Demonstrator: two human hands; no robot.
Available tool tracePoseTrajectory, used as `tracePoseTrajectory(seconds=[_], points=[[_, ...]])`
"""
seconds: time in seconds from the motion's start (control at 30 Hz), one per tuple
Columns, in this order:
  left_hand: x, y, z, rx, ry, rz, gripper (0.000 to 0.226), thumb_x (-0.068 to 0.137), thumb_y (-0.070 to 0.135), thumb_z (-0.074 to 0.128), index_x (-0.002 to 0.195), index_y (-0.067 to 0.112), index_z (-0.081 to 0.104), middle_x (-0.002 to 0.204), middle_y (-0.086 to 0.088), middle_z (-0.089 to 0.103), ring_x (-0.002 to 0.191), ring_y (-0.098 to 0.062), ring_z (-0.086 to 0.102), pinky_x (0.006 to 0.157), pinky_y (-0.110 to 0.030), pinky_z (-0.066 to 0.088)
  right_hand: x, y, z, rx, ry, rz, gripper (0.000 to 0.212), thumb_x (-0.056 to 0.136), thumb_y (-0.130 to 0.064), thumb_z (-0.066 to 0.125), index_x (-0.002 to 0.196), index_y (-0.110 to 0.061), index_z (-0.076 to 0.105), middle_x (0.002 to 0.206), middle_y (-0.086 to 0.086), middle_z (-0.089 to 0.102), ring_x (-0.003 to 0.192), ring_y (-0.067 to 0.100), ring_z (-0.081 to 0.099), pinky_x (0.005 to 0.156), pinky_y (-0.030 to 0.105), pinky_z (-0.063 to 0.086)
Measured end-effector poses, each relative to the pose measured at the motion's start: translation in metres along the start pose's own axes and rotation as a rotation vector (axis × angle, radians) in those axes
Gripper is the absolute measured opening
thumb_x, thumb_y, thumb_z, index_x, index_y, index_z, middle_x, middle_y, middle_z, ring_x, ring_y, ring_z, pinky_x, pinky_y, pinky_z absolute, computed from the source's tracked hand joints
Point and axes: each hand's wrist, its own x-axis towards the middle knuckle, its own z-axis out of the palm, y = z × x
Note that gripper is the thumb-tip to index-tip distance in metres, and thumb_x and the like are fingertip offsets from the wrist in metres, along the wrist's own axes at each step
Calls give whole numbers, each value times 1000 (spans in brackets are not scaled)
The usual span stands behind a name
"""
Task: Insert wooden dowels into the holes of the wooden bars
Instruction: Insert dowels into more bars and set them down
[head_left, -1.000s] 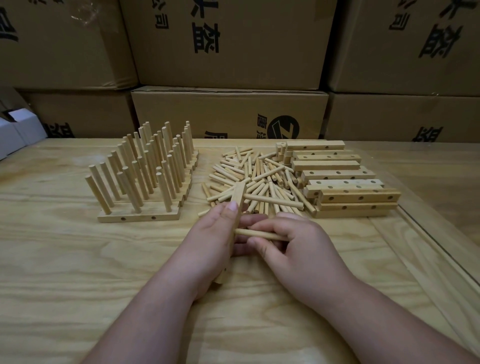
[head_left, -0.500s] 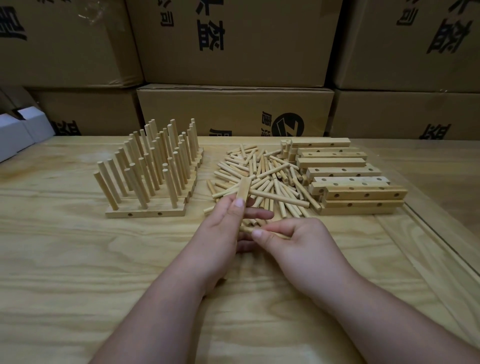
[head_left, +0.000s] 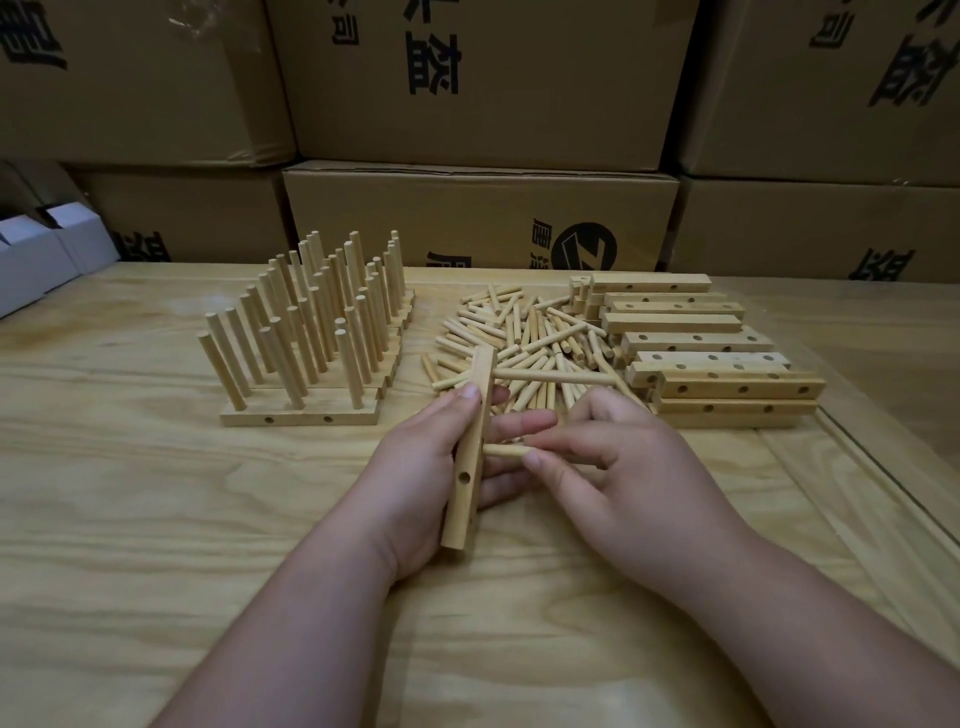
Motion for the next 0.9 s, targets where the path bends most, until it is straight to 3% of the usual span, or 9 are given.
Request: tracePoseTrajectory(seconds=[0.07,0.17,0.27,0.57,0.73,0.9], points=[[1,0,-1,-14,-9,-28,39,107,38,37,130,9,52,114,-18,74,103,-34,73,86,-44,61,0,-1,-2,-22,17,-52,21,88,-43,61,100,-36,77,83,-19,53,78,2,56,63,38,52],[2,-2,-2,-12,8,-54,40,107,39,38,129,9,54,112,-17,75,97,-34,75,80,-42,63,-3,-2,0,-6,19,-111,14,90,-33,66,100,-33,76,88,-30,57,82,-6,58,65,31,53],[3,-5,-2,-29,36,-69,42,106,38,41,124,6,61,103,-19,76,87,-32,76,76,-42,63,-4,-2,1,5,14,-96,22,92,-29,67,112,-34,74,95,-21,60,90,0,61,72,33,54],[4,-6,-1,-37,64,-64,42,107,37,40,123,4,62,96,-18,77,84,-31,77,66,-37,63,-3,-9,1,-73,-27,-50,29,92,-33,64,118,-42,71,86,-19,59,79,2,57,69,33,53],[5,-8,-1,54,44,-30,40,109,38,35,123,8,57,106,-16,77,88,-28,77,71,-35,62,-2,-12,4,-52,-28,-72,17,93,-23,64,96,-31,79,108,-27,71,92,-6,60,80,15,45],[6,-10,-2,103,37,-19,40,109,39,33,120,9,58,106,-16,77,94,-30,76,76,-38,62,-1,-14,6,187,-64,115,23,96,-16,63,88,-30,81,101,-38,68,103,-15,60,87,6,44]])
